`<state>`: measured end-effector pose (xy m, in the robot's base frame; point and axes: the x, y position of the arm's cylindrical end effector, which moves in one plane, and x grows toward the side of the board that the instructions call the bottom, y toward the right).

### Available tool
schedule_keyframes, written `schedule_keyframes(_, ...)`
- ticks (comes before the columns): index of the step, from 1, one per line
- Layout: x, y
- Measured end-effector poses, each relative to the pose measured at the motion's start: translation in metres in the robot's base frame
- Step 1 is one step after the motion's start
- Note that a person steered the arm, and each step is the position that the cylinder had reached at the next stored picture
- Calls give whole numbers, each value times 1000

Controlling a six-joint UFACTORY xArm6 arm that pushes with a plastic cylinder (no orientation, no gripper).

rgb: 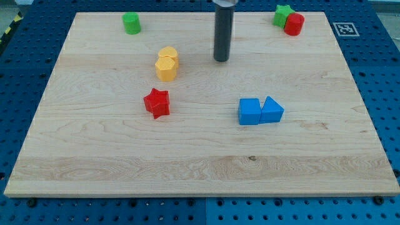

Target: Slide the red circle close to the red star

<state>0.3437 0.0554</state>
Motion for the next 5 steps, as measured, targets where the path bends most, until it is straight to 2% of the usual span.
schedule_keyframes(2, 0, 96)
schedule_keyframes(5, 0, 142)
